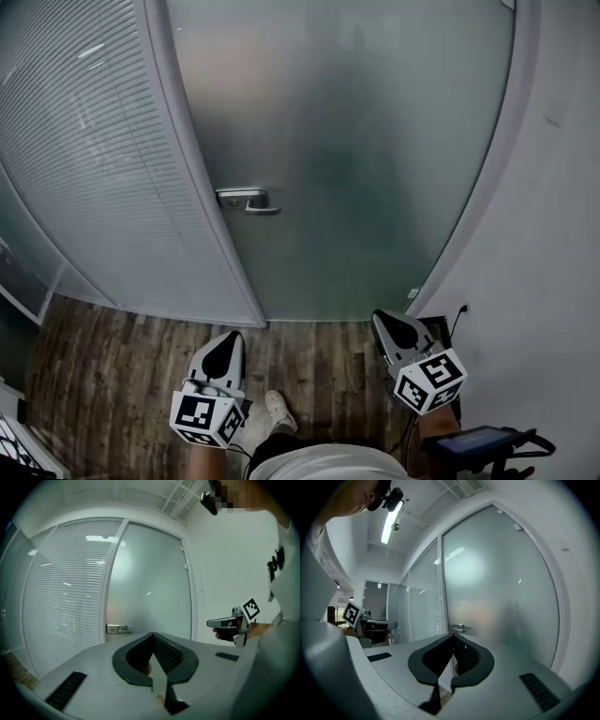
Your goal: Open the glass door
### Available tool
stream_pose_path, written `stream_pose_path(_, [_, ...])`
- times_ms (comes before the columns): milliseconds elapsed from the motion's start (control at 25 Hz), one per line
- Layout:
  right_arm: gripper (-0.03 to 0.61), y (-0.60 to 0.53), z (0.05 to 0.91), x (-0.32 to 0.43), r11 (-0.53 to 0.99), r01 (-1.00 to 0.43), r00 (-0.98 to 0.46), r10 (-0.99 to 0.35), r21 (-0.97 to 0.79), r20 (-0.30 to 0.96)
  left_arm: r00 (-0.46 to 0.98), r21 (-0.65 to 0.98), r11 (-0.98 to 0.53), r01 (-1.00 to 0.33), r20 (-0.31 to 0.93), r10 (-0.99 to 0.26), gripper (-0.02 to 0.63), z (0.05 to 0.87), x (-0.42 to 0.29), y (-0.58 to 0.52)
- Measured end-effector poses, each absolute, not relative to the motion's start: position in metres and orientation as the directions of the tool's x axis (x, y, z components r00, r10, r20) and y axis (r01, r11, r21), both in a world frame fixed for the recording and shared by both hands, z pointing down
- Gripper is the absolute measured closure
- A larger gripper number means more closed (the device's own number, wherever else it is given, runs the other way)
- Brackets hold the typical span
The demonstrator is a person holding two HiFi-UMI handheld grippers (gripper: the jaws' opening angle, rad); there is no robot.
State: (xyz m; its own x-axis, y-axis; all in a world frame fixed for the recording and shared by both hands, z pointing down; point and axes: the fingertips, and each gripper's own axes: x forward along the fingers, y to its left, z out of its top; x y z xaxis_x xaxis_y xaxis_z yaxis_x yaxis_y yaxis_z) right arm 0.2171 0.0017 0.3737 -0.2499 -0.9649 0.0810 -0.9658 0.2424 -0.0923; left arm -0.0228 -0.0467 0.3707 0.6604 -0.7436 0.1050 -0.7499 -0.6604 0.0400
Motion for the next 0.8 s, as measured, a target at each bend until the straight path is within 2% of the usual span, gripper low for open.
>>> stream_pose_path(240, [0.577,-0.034,0.345,0.186,0.243,-0.968,-0.248,-0.964,-0.061,0.093,0.678,0.065,-0.675,-0.735,0.103,-0.728,0.615,0.351,-0.044,-0.087])
stream_pose_path(480, [0.577,-0.123,0.367,0.166,0.236,-0.97,-0.241,-0.964,-0.061,0.113,0.694,0.074,-0.69,-0.72,0.115,-0.711,0.614,0.376,-0.058,-0.182])
stream_pose_path(800, [0.577,-0.208,0.36,0.108,0.351,-0.936,-0.351,-0.934,-0.01,0.072,0.699,0.079,-0.696,-0.714,0.142,-0.701,0.615,0.397,-0.091,-0.281])
